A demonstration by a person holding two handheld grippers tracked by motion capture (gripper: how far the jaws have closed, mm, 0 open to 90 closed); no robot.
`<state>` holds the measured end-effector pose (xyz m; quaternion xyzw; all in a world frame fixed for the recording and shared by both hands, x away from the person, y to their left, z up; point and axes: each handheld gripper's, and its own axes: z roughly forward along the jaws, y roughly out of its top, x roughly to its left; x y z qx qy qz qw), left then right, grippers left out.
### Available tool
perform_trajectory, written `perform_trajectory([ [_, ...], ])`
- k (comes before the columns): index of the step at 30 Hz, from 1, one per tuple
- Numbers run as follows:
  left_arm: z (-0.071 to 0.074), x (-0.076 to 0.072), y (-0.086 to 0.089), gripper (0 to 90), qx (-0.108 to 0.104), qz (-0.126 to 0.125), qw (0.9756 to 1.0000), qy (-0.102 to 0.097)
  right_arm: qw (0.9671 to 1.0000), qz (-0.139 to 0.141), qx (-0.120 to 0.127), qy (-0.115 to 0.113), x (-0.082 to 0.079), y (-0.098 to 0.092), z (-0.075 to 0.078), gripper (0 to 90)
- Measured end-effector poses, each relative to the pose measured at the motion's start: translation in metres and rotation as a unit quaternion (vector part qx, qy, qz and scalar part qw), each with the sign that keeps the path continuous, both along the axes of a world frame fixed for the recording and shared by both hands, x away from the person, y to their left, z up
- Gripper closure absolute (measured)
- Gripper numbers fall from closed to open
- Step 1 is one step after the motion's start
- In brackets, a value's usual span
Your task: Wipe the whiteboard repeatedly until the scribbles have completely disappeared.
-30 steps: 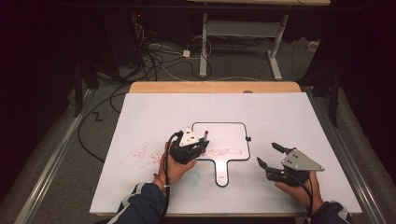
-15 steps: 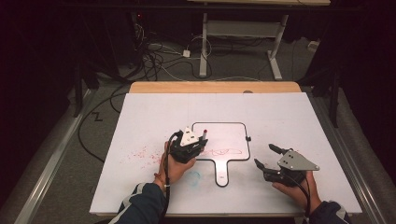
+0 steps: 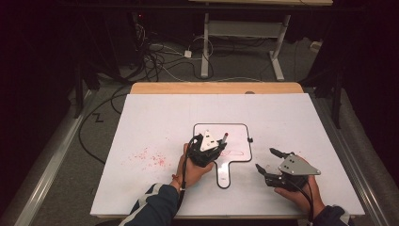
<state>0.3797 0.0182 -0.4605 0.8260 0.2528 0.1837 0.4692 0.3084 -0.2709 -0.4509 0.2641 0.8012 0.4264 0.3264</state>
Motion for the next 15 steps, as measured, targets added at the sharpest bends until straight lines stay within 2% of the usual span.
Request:
perform_trajectory([
  [4, 0.0, 0.004, 0.019, 78.9, 0.003, 0.014, 0.9999, 0.004, 1.0, -0.002, 0.0, 0.007, 0.001, -0.002, -0.002, 28.3],
  [5, -0.001, 0.003, 0.023, 78.9, -0.014, 0.021, 0.9995, 0.017, 1.0, -0.003, -0.001, 0.006, 0.001, -0.002, -0.002, 28.3],
  [6, 0.001, 0.006, 0.031, 78.9, 0.003, 0.018, 0.9998, 0.01, 1.0, -0.003, -0.001, 0.008, 0.001, -0.003, -0.002, 28.3],
  [9, 0.001, 0.003, 0.039, 79.0, 0.003, 0.018, 0.9997, 0.013, 1.0, -0.002, -0.002, 0.006, 0.001, -0.002, -0.002, 28.3],
  [12, -0.001, 0.004, 0.031, 79.0, -0.012, 0.017, 0.9996, 0.017, 1.0, -0.001, -0.004, 0.009, 0.002, -0.001, -0.003, 28.3],
  [15, -0.001, 0.006, 0.009, 79.0, -0.01, 0.0, 0.9999, 0.008, 0.9999, 0.0, -0.007, 0.012, 0.002, 0.001, -0.004, 28.3],
])
